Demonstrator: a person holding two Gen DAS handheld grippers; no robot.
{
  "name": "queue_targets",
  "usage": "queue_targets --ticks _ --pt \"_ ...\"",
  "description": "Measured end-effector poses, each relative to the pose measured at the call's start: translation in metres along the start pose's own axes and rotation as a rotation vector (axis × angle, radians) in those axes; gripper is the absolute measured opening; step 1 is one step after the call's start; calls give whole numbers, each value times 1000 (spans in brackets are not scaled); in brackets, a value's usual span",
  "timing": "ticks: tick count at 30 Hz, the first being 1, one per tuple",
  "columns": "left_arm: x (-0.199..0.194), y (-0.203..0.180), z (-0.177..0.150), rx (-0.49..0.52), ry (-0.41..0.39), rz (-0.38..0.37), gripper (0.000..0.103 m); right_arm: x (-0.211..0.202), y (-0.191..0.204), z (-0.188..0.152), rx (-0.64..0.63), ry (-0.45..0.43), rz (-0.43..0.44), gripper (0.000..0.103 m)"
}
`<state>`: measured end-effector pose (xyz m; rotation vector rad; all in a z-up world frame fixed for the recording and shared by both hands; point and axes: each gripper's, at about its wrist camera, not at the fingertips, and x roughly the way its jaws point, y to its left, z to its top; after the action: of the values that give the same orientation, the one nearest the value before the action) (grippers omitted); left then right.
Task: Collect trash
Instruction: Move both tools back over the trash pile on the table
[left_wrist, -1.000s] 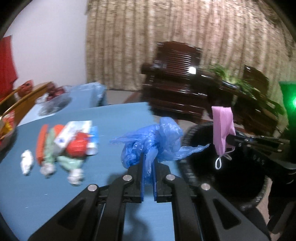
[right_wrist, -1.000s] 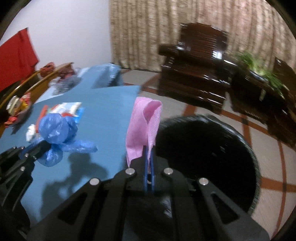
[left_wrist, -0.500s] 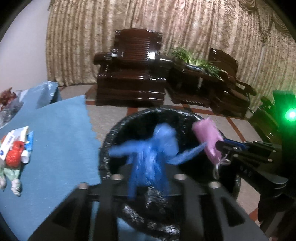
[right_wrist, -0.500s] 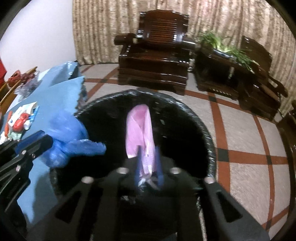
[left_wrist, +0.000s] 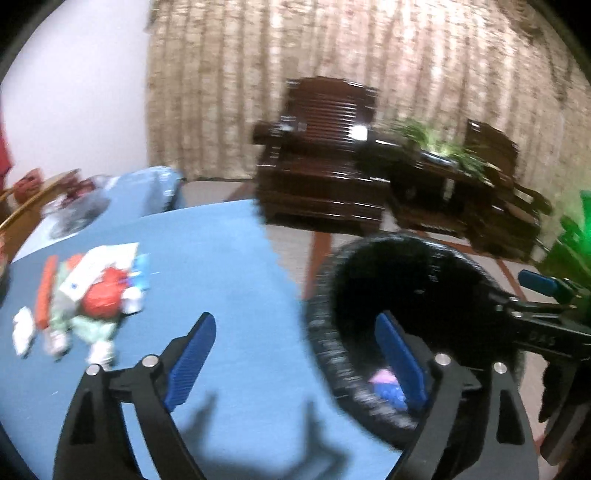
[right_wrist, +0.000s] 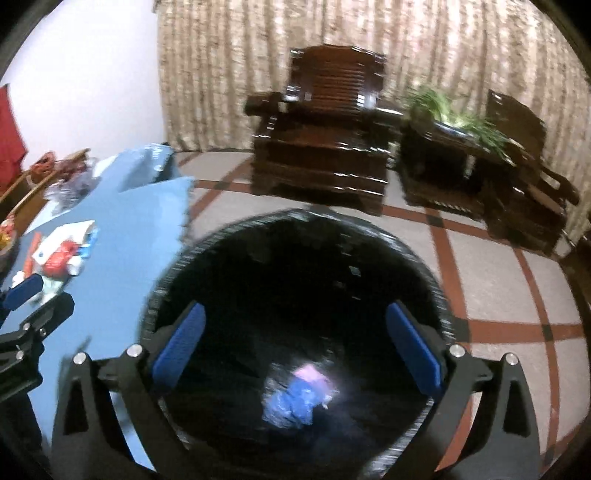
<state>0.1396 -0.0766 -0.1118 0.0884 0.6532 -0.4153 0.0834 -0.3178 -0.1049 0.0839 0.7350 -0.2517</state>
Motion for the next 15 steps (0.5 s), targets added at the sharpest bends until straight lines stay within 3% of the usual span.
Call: queue_targets --ticks 9,15 --pt "-35 109 -20 -142 -16 242 88 2 92 19 -108 -27 167 96" --pt "-49 165 -33 -200 -18 355 88 11 150 29 -170 -40 241 96"
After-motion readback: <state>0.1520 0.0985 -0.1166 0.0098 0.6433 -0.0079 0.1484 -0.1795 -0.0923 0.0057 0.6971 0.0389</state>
